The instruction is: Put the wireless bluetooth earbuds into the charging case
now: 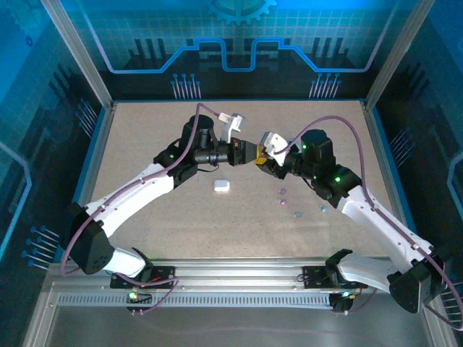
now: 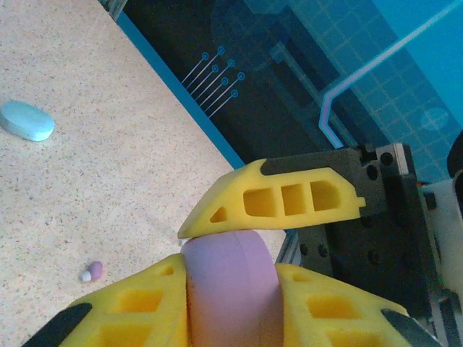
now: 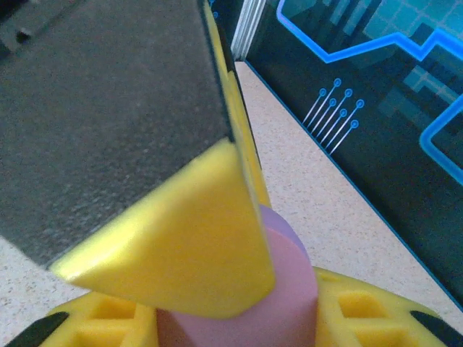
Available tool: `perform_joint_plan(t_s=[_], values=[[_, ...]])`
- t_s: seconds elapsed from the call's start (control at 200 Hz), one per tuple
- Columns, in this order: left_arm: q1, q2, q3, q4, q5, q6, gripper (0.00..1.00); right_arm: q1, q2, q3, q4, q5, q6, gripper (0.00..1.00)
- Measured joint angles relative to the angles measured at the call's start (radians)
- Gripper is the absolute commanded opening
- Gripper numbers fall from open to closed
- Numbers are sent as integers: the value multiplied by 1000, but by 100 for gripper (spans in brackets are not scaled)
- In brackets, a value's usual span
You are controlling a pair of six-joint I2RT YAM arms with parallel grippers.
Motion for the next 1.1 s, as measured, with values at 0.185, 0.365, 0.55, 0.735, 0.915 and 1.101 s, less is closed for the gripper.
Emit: perform_joint_plan(t_s=[0.185, 0.365, 0.55, 0.735, 0.915, 1.101], values=[[12, -9, -38, 70, -4, -86, 17, 0, -130, -180, 220, 74, 5, 62], [32, -21, -93, 176, 3, -209, 17, -105, -166, -294, 344, 28, 49, 62], [35, -21, -124, 291, 34, -324, 17, -170, -166, -359, 499, -92, 143, 61], [35, -21, -130, 345, 52, -381, 17, -170, -141, -354, 583, -185, 163, 59], [35, -21, -130, 359, 60, -399, 18, -170, -89, -316, 605, -249, 179, 56], [35, -21, -130, 359, 64, -399, 18, -170, -76, -306, 626, -283, 195, 53]])
